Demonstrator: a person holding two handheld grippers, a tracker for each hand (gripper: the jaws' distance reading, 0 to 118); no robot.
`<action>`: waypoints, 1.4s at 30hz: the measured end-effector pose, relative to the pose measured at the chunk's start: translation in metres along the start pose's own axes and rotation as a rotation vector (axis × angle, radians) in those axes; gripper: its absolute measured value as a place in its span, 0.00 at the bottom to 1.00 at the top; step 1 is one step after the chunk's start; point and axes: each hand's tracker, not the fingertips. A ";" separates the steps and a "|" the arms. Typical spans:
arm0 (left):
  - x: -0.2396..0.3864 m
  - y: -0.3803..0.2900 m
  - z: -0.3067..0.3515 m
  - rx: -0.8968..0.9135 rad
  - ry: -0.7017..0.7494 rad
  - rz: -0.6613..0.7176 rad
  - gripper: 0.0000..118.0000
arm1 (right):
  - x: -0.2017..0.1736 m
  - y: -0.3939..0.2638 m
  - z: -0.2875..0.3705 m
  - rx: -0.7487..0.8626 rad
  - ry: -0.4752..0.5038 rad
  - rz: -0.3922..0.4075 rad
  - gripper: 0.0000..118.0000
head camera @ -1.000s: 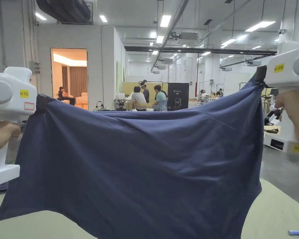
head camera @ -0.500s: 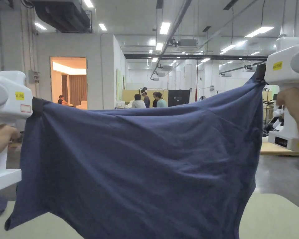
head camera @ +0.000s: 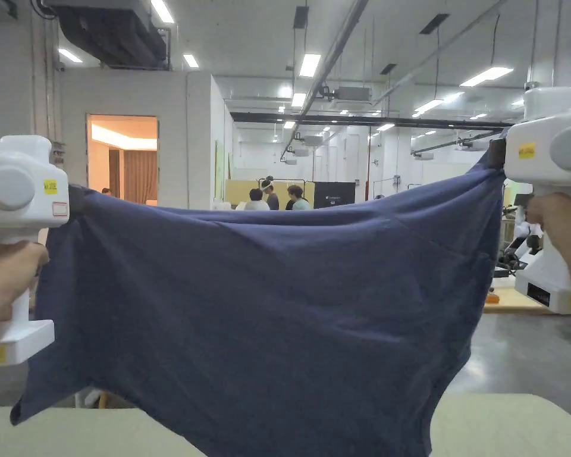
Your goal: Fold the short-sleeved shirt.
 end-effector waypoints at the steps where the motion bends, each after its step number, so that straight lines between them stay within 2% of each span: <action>1: 0.000 -0.006 -0.003 -0.012 0.005 0.002 0.04 | 0.001 -0.010 -0.001 -0.005 0.002 0.001 0.00; 5: -0.003 -0.038 -0.005 -0.044 -0.015 -0.019 0.04 | 0.006 -0.045 -0.002 -0.043 0.011 -0.002 0.00; 8: -0.003 -0.068 0.000 -0.075 -0.022 -0.084 0.04 | 0.009 -0.072 0.003 -0.092 0.010 -0.013 0.00; 13: -0.004 -0.122 0.020 -0.157 -0.051 -0.131 0.04 | 0.019 -0.114 0.030 -0.156 0.017 -0.036 0.00; 18: -0.008 -0.175 0.057 -0.209 -0.097 -0.163 0.04 | 0.031 -0.145 0.077 -0.199 0.041 -0.047 0.00; 24: -0.019 -0.236 0.118 -0.285 -0.143 -0.116 0.04 | 0.042 -0.188 0.145 -0.253 0.071 -0.029 0.00; 26: -0.021 -0.255 0.142 -0.282 -0.150 -0.107 0.04 | 0.047 -0.202 0.170 -0.267 0.079 -0.048 0.00; 32: -0.027 -0.321 0.219 -0.366 -0.173 -0.122 0.04 | 0.058 -0.260 0.247 -0.370 0.119 -0.001 0.00; 36: -0.038 -0.367 0.259 -0.372 -0.167 -0.001 0.04 | 0.064 -0.312 0.296 -0.427 0.126 -0.018 0.00; 38: -0.037 -0.387 0.276 -0.447 -0.186 -0.107 0.04 | 0.069 -0.342 0.318 -0.483 0.140 -0.033 0.00; 40: -0.038 -0.403 0.297 -0.423 -0.187 -0.117 0.04 | 0.075 -0.365 0.339 -0.521 0.143 -0.071 0.00; 42: -0.043 -0.414 0.314 -0.442 -0.221 -0.094 0.04 | 0.080 -0.384 0.356 -0.533 0.131 -0.067 0.00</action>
